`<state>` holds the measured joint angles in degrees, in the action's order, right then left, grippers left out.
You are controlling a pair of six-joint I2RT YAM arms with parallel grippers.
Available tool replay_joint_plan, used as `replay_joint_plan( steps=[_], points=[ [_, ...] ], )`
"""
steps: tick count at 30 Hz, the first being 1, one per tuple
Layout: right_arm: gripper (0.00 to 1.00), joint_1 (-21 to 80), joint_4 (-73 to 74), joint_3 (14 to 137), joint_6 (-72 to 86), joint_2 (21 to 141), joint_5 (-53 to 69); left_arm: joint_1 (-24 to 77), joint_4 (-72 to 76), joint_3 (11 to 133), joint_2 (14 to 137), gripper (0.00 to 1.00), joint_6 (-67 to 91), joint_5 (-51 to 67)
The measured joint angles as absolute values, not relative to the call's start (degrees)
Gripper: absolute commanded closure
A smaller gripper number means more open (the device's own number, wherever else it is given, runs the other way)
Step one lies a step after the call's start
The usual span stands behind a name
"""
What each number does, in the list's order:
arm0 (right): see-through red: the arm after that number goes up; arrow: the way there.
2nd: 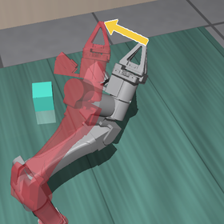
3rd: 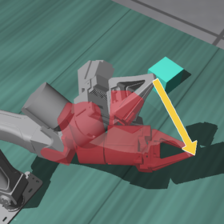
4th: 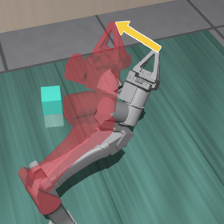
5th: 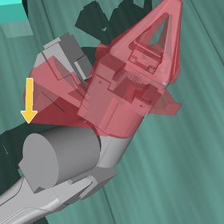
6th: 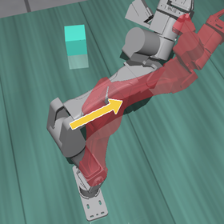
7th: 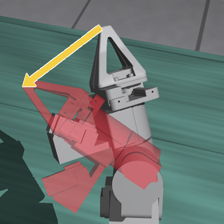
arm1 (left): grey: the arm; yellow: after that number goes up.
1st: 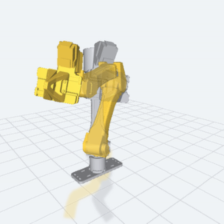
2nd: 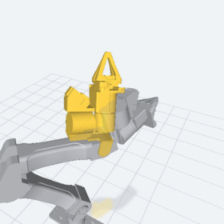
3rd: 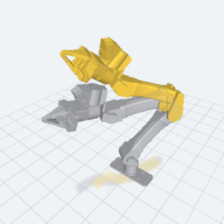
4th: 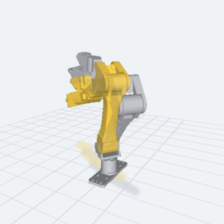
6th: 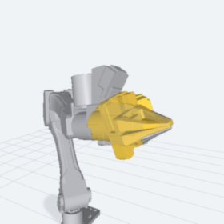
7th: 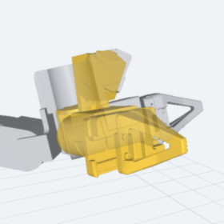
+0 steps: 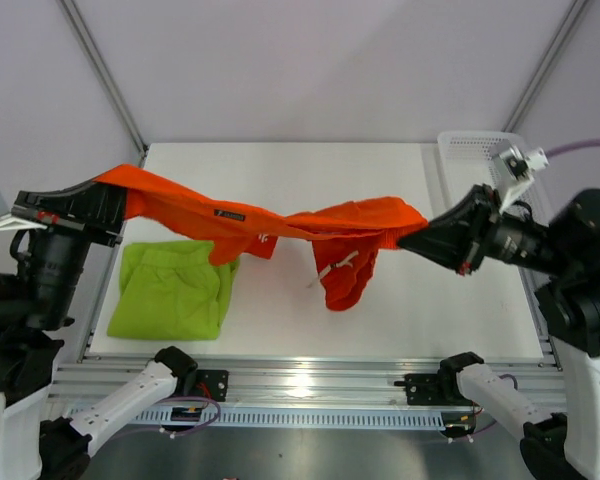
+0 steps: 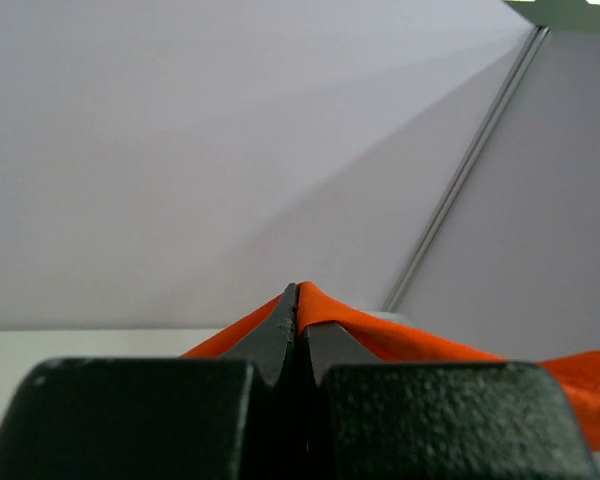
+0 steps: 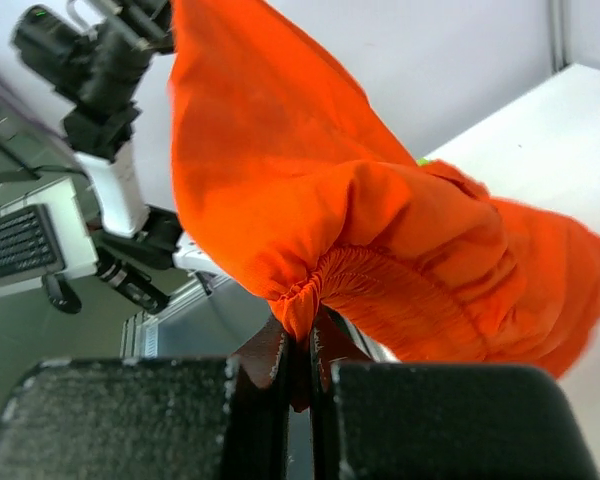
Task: Fold and stack the shorts
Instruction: Flatten the shorts out
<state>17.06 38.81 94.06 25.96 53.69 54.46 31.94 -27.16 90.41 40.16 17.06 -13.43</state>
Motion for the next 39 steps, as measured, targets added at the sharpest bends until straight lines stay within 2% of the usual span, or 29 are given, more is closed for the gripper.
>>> replay_joint_plan(
  steps=[7, 9, 12, 14, 16, 20, 24, 29, 35, 39],
  points=[
    [1.00, 17.43, 43.33, 95.85, 27.16, 48.16, 54.70, 31.94, -29.52, 92.64, 40.23, 1.00, 18.63, -12.23],
    [1.00, 17.41, 45.95, 98.65, 26.76, 50.39, 54.06, 31.94, -31.05, 95.68, 43.03, 1.00, 19.09, -12.29],
    [1.00, 15.84, 47.51, 103.22, 25.89, 57.63, 54.89, 31.88, -34.83, 106.56, 52.71, 1.00, 19.46, -13.06],
    [1.00, 12.19, 45.93, 102.63, 26.44, 62.78, 57.34, 31.03, -34.50, 112.31, 60.03, 1.00, 19.62, -13.15],
    [1.00, 8.01, 40.12, 97.32, 28.95, 67.31, 60.93, 27.44, -33.50, 113.14, 65.84, 1.00, 20.73, -10.35],
    [1.00, 1.87, 29.36, 80.84, 34.17, 74.61, 64.42, 23.40, -30.04, 105.14, 74.46, 1.00, 22.31, -7.03],
    [1.00, -2.92, 29.56, 70.52, 34.00, 82.21, 61.63, 22.85, -24.93, 87.70, 82.19, 1.00, 22.90, -6.11],
    [1.00, -3.11, 29.95, 70.06, 31.81, 84.86, 53.19, 22.85, -21.04, 76.95, 90.80, 1.00, 23.75, -7.16],
    [1.00, -1.48, 28.47, 72.90, 28.42, 92.07, 43.66, 22.57, -13.17, 76.77, 94.94, 1.00, 23.99, -11.07],
    [1.00, -1.15, 31.07, 81.30, 25.19, 101.84, 38.50, 21.28, -11.35, 82.04, 99.04, 1.00, 23.99, -12.56]
  ],
)
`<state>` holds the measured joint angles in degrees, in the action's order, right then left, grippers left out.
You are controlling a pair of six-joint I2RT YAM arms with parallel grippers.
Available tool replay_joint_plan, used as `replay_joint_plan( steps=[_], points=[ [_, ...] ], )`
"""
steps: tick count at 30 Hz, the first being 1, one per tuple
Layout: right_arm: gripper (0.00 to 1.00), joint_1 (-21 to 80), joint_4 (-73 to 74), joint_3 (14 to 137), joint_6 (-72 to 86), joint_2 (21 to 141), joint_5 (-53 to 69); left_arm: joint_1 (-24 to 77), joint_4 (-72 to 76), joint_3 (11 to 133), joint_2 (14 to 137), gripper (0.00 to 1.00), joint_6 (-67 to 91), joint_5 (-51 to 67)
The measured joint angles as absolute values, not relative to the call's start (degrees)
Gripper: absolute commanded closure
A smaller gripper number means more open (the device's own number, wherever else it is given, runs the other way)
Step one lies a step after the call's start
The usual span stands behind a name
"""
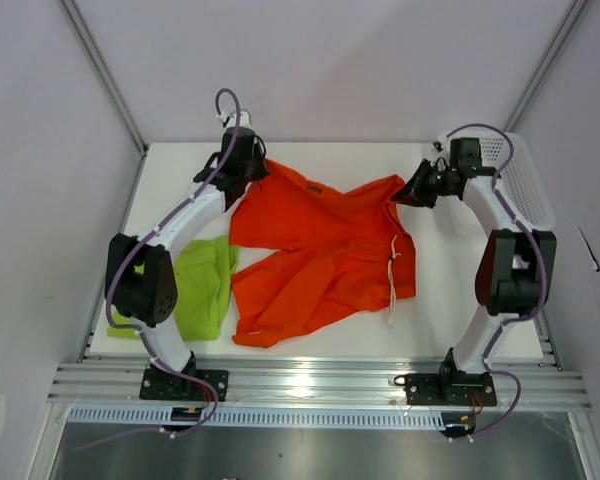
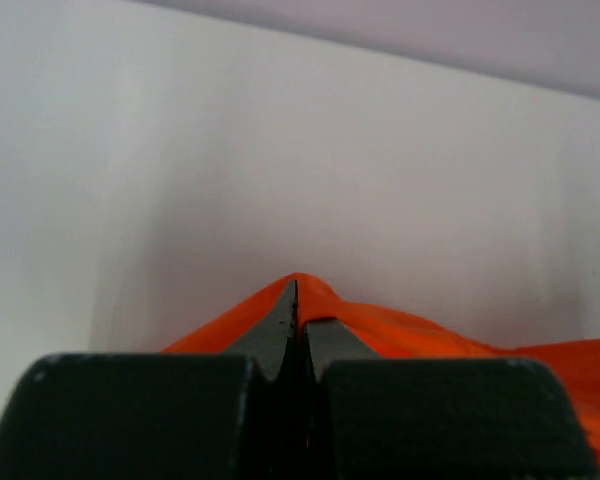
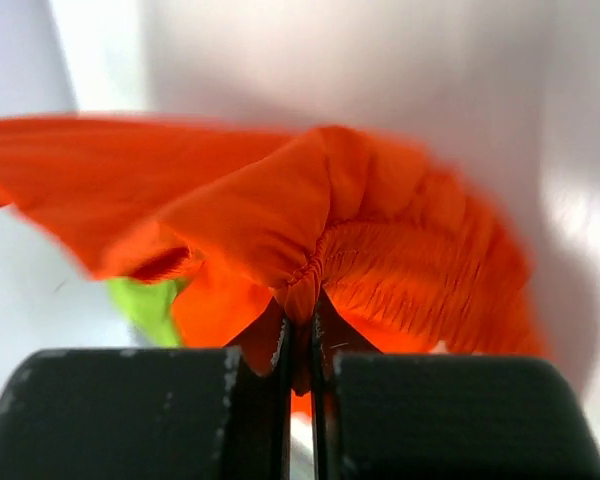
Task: Fold and stack the shorts
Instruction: Flatten the shorts out
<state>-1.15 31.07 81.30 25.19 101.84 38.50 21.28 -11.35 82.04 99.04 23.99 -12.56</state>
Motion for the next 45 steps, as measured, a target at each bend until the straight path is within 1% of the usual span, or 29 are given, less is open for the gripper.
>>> replay_joint_plan(
  steps=[1, 2, 3, 4, 5, 7, 8, 9, 10, 11, 12, 13, 15, 18, 21, 24, 27, 31, 37, 40, 45],
  points=[
    [1.00, -1.13, 32.34, 85.27, 24.32, 104.90, 36.73, 20.80, -11.33, 84.47, 100.86, 1.00, 23.99, -12.93],
    [0.97, -1.10, 33.69, 89.76, 23.11, 108.22, 34.37, 20.38, -11.35, 86.78, 102.48, 1.00, 23.99, -13.13],
    [0.77, -1.04, 35.66, 94.74, 21.93, 111.37, 31.22, 19.88, -11.27, 89.76, 104.68, 1.00, 23.97, -13.54],
    [0.63, -0.93, 37.71, 100.20, 20.97, 114.76, 28.08, 19.40, -11.29, 92.68, 106.89, 1.00, 23.97, -13.80],
    [0.46, -0.80, 41.82, 107.96, 20.12, 118.96, 24.27, 18.94, -12.03, 96.27, 109.54, 0.99, 23.94, -14.33],
    [0.40, -0.54, 44.01, 121.45, 18.41, 126.43, 16.53, 18.44, -13.28, 103.94, 114.72, 0.40, 23.35, -15.18],
    [0.35, -0.49, 45.58, 126.91, 17.87, 129.23, 13.41, 18.31, -13.89, 107.61, 117.27, 0.14, 22.98, -15.55],
    [0.34, -0.45, 46.39, 131.33, 17.52, 131.44, 9.85, 18.17, -14.50, 111.07, 119.74, 0.01, 23.00, -16.01],
    [0.32, -0.43, 46.98, 133.64, 17.10, 132.57, 6.48, 18.11, -15.20, 113.32, 121.34, 0.01, 22.81, -16.36],
    [0.28, -0.25, 47.07, 133.80, 16.80, 132.60, 3.86, 18.06, -15.97, 114.93, 122.58, 0.01, 22.87, -16.53],
    [0.28, 0.01, 47.48, 133.40, 16.64, 132.29, 0.80, 18.06, -16.95, 116.40, 123.74, 0.01, 22.83, -16.86],
    [0.29, 0.10, 46.59, 131.41, 16.25, 131.35, -1.76, 18.09, -17.72, 117.05, 124.42, 0.01, 22.81, -17.21],
    [0.33, 0.54, 43.38, 123.11, 15.64, 127.39, -4.32, 18.09, -19.31, 116.99, 124.66, 0.01, 22.46, -17.89],
    [0.42, 1.48, 40.01, 112.12, 14.90, 122.04, -3.92, 18.13, -19.59, 115.13, 123.90, 0.01, 22.35, -18.35],
    [0.44, 3.09, 38.85, 105.03, 14.24, 118.08, -3.07, 18.44, -20.34, 110.65, 121.03, 0.01, 21.82, -18.98],
    [0.43, 4.69, 38.15, 101.01, 14.17, 115.55, -2.52, 19.55, -21.32, 105.38, 116.33, 0.01, 21.37, -19.49],
    [0.40, 5.56, 35.44, 90.08, 15.79, 109.19, -1.19, 21.87, -21.80, 98.52, 109.25, 0.01, 21.54, -19.77],
    [0.35, 3.29, 33.30, 73.12, 20.27, 98.10, 0.25, 26.11, -20.93, 85.43, 96.33, 0.01, 22.79, -19.51],
    [0.32, 0.58, 28.12, 55.20, 26.98, 83.92, 2.44, 29.87, -20.23, 71.40, 83.83, 0.01, 26.26, -19.11],
    [0.31, 0.60, 23.44, 48.71, 29.85, 80.42, 5.15, 30.55, -20.58, 64.88, 80.66, 0.01, 27.90, -18.90],
    [0.31, -0.64, 15.84, 43.00, 34.79, 80.93, 9.41, 33.08, -21.98, 55.55, 76.82, 0.01, 30.04, -18.44]
  ],
)
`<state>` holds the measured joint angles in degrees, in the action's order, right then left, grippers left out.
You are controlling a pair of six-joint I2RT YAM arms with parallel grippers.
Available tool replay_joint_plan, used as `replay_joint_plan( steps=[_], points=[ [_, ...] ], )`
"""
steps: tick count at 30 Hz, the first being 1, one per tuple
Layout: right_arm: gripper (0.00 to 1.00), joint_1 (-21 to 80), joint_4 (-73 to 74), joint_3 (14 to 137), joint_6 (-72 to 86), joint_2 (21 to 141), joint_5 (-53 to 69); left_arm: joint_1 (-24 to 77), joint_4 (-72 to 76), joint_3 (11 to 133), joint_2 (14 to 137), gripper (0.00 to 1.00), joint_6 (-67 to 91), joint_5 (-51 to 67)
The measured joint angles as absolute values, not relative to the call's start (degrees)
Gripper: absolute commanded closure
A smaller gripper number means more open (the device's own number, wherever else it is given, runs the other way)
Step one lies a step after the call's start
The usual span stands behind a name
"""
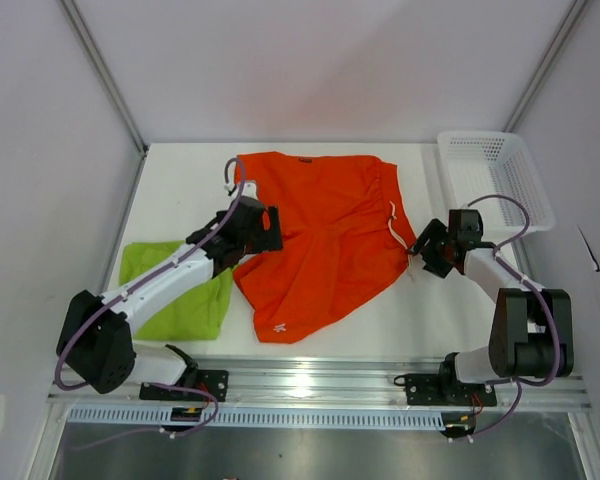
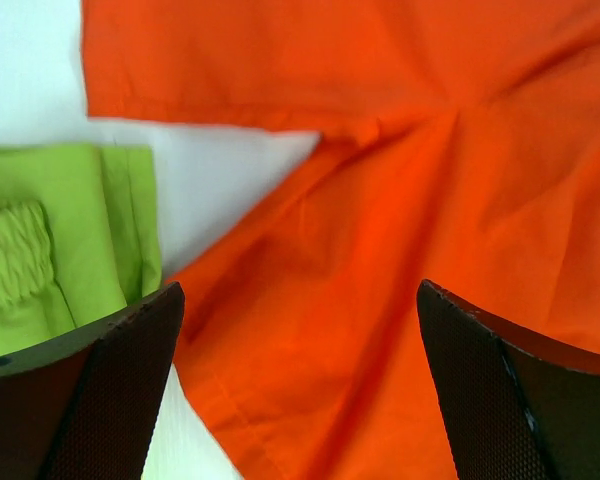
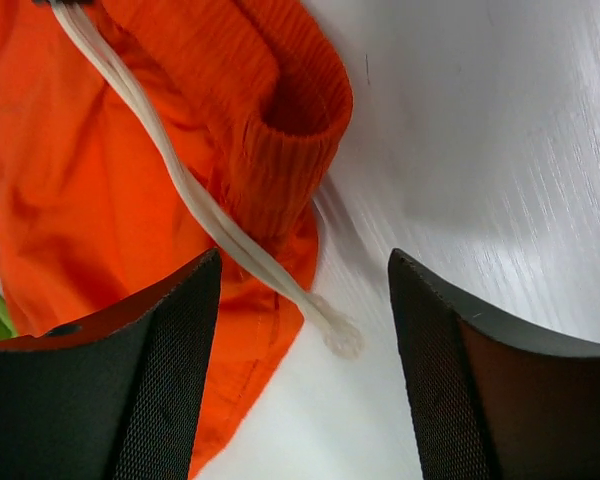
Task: Fold and stack the shorts
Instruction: Flatten the shorts out
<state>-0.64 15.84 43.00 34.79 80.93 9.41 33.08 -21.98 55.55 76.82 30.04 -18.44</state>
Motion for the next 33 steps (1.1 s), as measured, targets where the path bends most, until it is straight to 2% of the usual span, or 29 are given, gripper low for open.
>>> replay_joint_plan(
  steps=[4, 7, 8, 10, 17, 22, 25, 27, 28, 30, 31, 33],
  points=[
    [0.32, -1.21, 9.76, 41.76, 38.19, 81.23, 9.34, 36.25, -22.55, 51.79, 74.06, 0.01, 30.48, -18.79],
    [0.45, -1.37, 5.48, 41.19, 40.27, 81.69, 8.84, 38.04, -22.87, 48.47, 69.84, 0.01, 30.57, -18.83],
    [0.54, -1.39, 4.12, 41.19, 40.80, 82.21, 8.75, 38.57, -22.85, 47.37, 68.18, 0.01, 30.55, -18.76],
    [0.58, -1.54, 2.07, 41.21, 41.76, 83.53, 8.62, 39.59, -23.03, 45.36, 64.51, 0.01, 30.52, -18.35],
    [0.57, -1.83, -1.15, 40.97, 43.05, 87.57, 9.63, 45.25, -25.98, 42.72, 56.36, 0.01, 30.92, -17.78],
    [0.42, -1.41, -1.89, 40.47, 43.35, 87.77, 9.98, 46.37, -29.19, 39.29, 53.69, 0.01, 33.36, -17.89],
    [0.41, -0.82, -1.78, 40.47, 43.27, 87.85, 9.74, 46.37, -30.94, 36.62, 53.54, 0.01, 35.38, -18.28],
    [0.50, -0.54, -1.78, 40.47, 43.24, 87.85, 9.43, 46.37, -31.18, 34.76, 53.04, 0.01, 36.42, -18.33],
    [0.68, -0.45, -1.78, 40.47, 43.05, 87.85, 9.34, 46.35, -31.18, 34.02, 52.60, 0.01, 36.88, -18.28],
    [0.96, -0.16, -1.76, 40.51, 42.50, 87.99, 9.15, 46.17, -31.18, 33.32, 51.83, 0.01, 37.60, -18.24],
    [1.00, 0.19, -1.78, 40.53, 42.68, 88.18, 8.80, 46.04, -30.98, 33.30, 51.64, 0.01, 37.87, -18.20],
    [1.00, 0.38, -1.80, 40.62, 42.59, 88.49, 8.23, 45.65, -30.26, 33.30, 51.57, 0.01, 38.28, -18.13]
  ],
)
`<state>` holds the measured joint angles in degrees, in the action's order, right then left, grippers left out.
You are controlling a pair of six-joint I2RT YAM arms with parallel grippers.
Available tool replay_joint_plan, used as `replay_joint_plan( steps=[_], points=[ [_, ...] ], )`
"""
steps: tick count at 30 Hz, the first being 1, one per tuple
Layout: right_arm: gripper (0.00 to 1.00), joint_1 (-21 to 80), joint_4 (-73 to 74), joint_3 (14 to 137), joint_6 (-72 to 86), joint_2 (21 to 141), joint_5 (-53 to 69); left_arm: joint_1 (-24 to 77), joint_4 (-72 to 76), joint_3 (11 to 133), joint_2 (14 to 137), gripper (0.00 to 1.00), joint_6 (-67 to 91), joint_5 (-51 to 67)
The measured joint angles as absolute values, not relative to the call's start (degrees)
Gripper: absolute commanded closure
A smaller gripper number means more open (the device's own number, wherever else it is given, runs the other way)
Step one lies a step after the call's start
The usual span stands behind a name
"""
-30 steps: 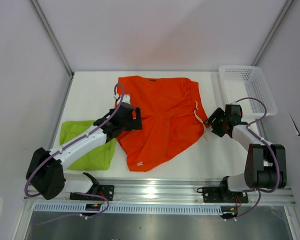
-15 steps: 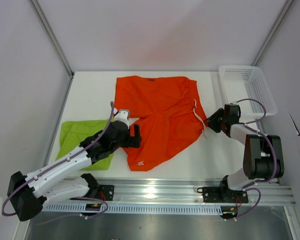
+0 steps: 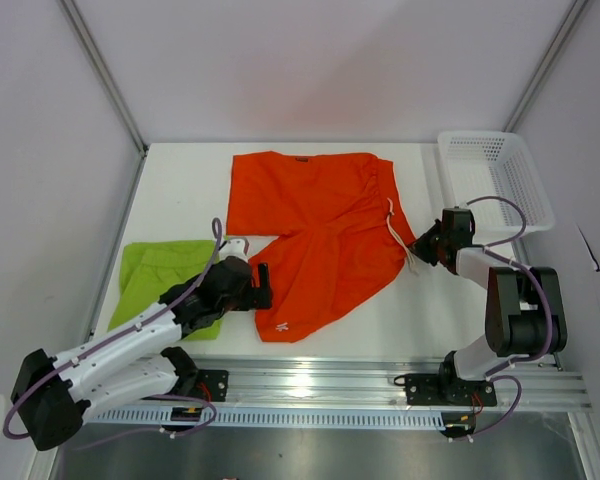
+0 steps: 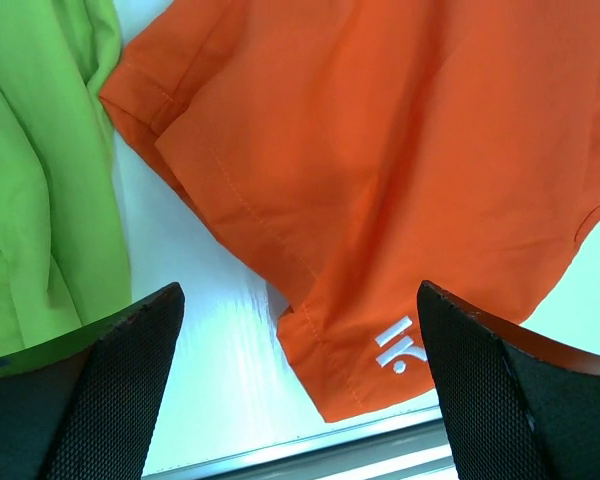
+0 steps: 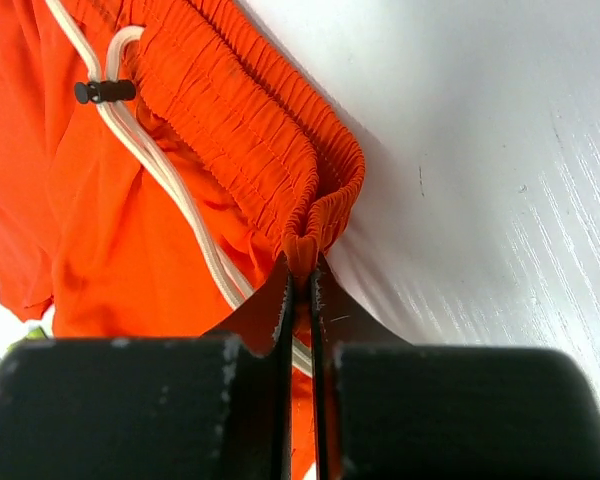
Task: Fold and stack the shorts
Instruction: Flatten the shorts out
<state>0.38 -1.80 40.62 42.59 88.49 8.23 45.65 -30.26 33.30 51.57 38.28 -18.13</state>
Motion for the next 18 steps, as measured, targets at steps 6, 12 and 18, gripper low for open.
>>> replay_joint_plan(
  steps=[6, 12, 18],
  points=[
    [1.00, -2.96, -1.08, 40.47, 41.67, 88.09, 8.23, 40.12, -25.21, 30.89, 51.77, 0.01, 39.07, -15.38],
    [1.00, -8.40, 3.42, 39.83, 37.85, 85.60, 7.94, 35.88, -19.09, 28.40, 53.58, 0.03, 39.66, -11.66],
    [1.00, -8.86, 5.15, 39.18, 35.31, 84.09, 6.92, 34.54, -8.58, 27.62, 60.29, 0.07, 42.46, -5.21]
  ],
)
